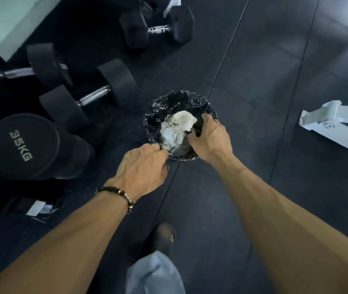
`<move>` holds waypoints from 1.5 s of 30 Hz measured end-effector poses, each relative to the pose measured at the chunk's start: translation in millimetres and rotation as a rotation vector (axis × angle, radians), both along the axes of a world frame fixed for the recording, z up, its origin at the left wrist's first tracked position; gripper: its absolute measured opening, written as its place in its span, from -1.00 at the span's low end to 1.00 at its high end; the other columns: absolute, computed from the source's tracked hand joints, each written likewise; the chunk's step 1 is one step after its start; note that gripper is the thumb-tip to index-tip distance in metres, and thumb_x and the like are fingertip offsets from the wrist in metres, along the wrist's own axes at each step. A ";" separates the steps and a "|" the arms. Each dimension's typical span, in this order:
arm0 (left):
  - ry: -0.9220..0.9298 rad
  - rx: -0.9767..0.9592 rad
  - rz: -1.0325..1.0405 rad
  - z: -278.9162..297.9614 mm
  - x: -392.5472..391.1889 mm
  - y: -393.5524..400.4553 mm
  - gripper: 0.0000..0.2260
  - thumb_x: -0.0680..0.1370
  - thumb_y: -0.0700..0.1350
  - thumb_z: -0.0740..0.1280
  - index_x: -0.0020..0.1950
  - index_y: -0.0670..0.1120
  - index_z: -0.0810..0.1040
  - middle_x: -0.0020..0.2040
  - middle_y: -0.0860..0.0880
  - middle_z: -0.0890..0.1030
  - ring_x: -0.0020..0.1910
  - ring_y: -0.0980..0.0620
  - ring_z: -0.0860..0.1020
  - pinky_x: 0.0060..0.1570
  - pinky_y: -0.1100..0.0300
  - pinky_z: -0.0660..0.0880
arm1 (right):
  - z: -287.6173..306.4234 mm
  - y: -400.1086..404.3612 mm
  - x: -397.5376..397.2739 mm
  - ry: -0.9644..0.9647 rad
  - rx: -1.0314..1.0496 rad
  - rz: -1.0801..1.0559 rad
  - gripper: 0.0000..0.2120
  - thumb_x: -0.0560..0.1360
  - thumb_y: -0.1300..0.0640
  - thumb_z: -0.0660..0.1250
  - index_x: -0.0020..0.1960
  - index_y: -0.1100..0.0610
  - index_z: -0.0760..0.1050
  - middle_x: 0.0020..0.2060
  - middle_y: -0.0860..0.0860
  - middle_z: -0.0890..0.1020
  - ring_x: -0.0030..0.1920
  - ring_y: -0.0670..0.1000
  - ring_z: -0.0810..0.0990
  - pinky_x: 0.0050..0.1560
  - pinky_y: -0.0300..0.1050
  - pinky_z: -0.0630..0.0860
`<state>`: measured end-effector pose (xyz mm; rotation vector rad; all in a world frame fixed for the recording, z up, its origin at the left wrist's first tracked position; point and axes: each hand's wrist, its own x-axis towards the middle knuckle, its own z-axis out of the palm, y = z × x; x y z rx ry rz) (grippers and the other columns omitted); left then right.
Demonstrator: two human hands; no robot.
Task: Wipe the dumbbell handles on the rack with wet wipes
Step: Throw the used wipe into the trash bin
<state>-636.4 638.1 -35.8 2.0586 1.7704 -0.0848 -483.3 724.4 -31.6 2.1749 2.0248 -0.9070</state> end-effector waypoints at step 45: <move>-0.162 0.031 -1.620 84.5 367.9 -570.4 -0.74 0.64 0.04 0.17 0.18 -0.02 0.56 0.10 0.05 0.55 0.09 0.01 0.54 -0.07 0.15 0.42 | 127.9 -806.1 285.0 -0.376 -0.017 -1.107 -0.70 0.61 0.00 0.16 0.26 0.12 0.44 0.11 0.06 0.52 0.11 0.16 0.47 0.00 0.01 0.31</move>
